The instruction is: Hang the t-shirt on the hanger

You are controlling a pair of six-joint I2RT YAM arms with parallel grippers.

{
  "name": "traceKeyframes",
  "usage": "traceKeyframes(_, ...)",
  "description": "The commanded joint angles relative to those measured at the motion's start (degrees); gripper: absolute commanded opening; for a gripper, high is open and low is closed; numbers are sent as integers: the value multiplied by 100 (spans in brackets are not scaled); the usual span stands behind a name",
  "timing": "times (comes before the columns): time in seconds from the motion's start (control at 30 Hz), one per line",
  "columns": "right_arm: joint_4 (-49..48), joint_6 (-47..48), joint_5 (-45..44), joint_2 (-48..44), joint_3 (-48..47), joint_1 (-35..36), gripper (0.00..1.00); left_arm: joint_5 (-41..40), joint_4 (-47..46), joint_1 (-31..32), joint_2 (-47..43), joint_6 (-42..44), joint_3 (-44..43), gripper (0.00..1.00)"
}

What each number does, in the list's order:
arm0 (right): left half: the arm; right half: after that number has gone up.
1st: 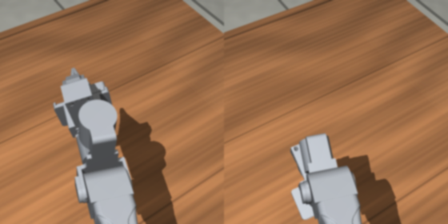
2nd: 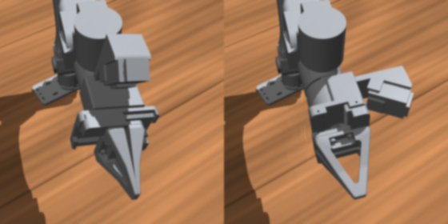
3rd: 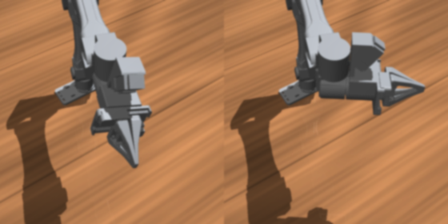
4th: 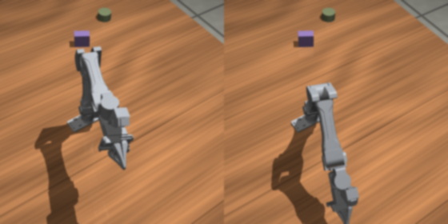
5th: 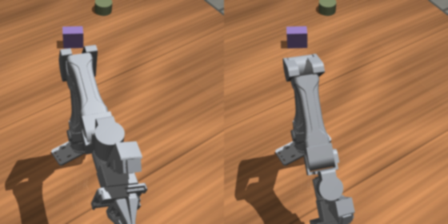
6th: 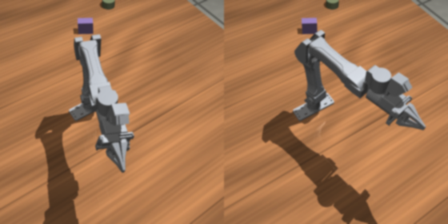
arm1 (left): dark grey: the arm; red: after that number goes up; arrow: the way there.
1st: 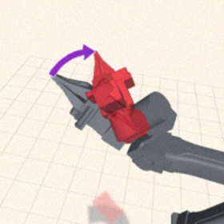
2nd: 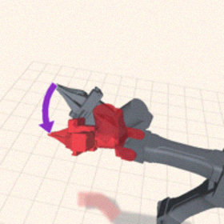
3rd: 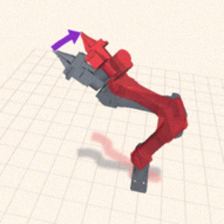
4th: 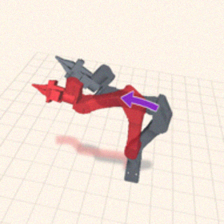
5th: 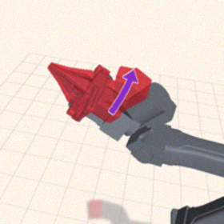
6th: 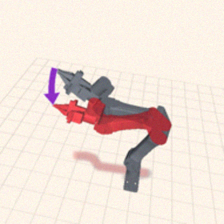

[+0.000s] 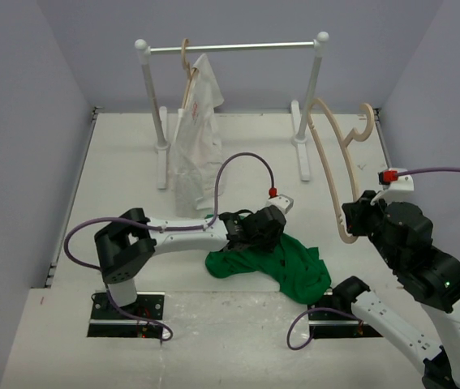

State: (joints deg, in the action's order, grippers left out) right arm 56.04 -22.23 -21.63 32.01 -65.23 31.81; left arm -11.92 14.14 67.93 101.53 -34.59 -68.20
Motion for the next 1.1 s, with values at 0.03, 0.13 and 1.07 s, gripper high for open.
traceKeyframes(0.03, -330, 43, 166, 27, 48, 9, 0, -429, -469, -150, 269, -208, -42, 39)
traceKeyframes(0.13, -330, 43, 235, 50, 121, 9, 0, -358, -533, -273, 403, -172, -44, 39)
traceKeyframes(1.07, -488, 140, 538, 95, 265, 4, 0, 213, -830, -429, 745, 38, -428, 23)
